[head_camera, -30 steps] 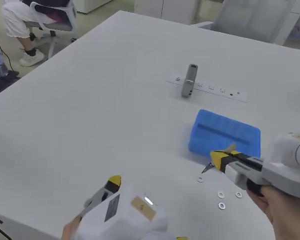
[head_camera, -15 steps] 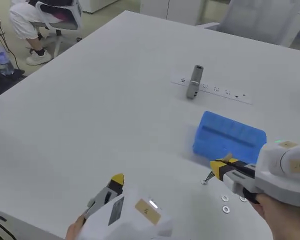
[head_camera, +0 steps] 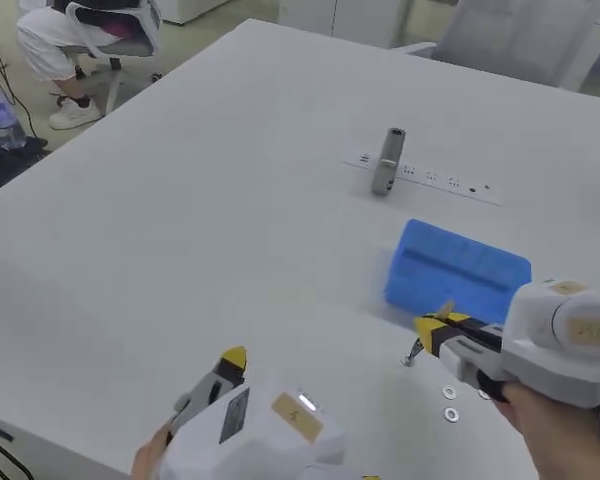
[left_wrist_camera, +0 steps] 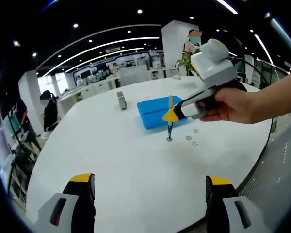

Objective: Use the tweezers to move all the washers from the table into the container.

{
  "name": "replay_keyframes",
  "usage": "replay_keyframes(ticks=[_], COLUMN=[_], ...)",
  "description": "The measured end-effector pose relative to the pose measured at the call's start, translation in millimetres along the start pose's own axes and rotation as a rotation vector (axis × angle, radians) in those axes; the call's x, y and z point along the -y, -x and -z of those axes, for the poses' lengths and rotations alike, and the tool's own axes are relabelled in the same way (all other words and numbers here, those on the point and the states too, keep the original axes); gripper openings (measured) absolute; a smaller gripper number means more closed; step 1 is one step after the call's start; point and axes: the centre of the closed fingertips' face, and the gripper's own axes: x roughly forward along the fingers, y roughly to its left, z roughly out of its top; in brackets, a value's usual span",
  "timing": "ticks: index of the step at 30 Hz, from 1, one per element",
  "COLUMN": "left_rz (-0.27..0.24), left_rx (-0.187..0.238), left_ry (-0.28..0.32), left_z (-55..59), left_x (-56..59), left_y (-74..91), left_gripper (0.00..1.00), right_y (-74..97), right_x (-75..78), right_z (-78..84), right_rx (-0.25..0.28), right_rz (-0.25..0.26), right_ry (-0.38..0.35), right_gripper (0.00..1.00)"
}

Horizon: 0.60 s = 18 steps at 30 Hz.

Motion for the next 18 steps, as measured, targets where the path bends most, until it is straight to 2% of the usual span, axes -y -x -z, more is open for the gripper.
replay_keyframes(ticks=[9, 11, 15, 18], left_rz=[-0.003, 0.002, 0.003, 0.005], left_rx=[-0.021, -0.036, -0.033, -0.039], left_ry=[0.003, 0.001, 0.002, 0.0], left_z=[3.8, 6.3, 6.0, 7.0], left_x=[-1.0, -0.1, 0.0, 0.2], left_y=[-0.2, -0.4, -0.4, -0.5], left_gripper=[0.96, 0.94, 0.94, 0.94], right_y=[-5.4, -6.1, -4.4, -3.5], right_x=[6.9, 8.1, 12.0, 14.6], right_z=[-3.5, -3.5, -4.1, -3.2], right_rx=[-0.019, -0.022, -0.023, -0.025], right_rz=[0.009, 0.007, 0.024, 0.023], right_ry=[0.012, -0.01, -0.053, -0.124], right_gripper=[0.01, 0.01, 0.01, 0.01])
